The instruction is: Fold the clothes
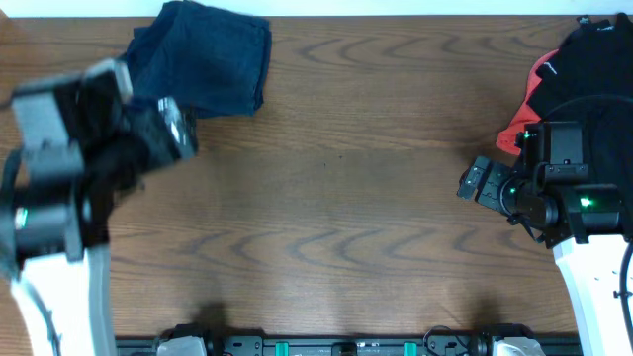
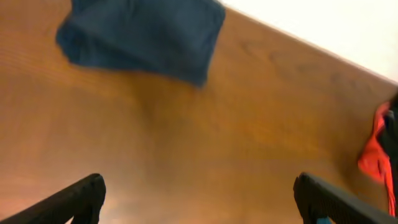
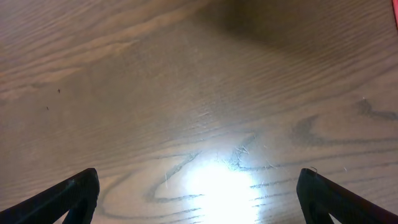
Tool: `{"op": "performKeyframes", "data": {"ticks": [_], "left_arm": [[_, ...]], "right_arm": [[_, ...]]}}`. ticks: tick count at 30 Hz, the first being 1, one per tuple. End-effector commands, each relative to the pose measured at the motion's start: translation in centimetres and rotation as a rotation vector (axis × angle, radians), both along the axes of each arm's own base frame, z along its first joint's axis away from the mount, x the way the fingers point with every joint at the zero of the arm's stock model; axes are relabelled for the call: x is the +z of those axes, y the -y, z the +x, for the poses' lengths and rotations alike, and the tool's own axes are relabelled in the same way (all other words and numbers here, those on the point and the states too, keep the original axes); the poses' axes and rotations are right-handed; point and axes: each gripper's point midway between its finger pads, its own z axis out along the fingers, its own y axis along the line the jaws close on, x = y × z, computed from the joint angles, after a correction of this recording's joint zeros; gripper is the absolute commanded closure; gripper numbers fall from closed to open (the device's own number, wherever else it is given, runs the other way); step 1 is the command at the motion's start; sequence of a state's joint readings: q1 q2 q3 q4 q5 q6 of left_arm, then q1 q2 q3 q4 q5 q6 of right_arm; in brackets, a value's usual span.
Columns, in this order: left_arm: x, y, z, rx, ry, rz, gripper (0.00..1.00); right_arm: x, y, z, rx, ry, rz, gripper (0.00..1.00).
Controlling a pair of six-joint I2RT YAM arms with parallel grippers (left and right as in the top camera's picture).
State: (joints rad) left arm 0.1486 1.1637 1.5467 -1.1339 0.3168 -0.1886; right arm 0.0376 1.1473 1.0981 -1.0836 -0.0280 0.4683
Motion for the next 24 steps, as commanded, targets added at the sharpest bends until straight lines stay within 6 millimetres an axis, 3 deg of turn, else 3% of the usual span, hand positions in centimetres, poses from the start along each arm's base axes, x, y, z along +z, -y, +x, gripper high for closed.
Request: {"op": "performKeyframes", "data": {"ticks": [1, 7, 10, 24], "left_arm": [[0.3, 0.6, -3.4, -0.04, -0.008, 0.025, 0.02], [0.1, 1.7, -9.9, -0.006, -0.071, -0.024, 0.02], [0.1, 1.9, -11.8, 0.008, -0.072, -0.033, 0.02], [0.3, 2.1, -13.1, 0.009, -0.059, -0.03, 0.02]], "right_arm": [[0.2, -0.1, 0.0, -0.012, 0.005, 0.007, 0.01], [0.2, -0.1, 0.0, -0.011, 0.005, 0.006, 0.01], [0.2, -0.1, 0.0, -0.011, 0.005, 0.006, 0.01], [0.2, -0.1, 0.0, -0.011, 0.005, 0.006, 0.01]]}}
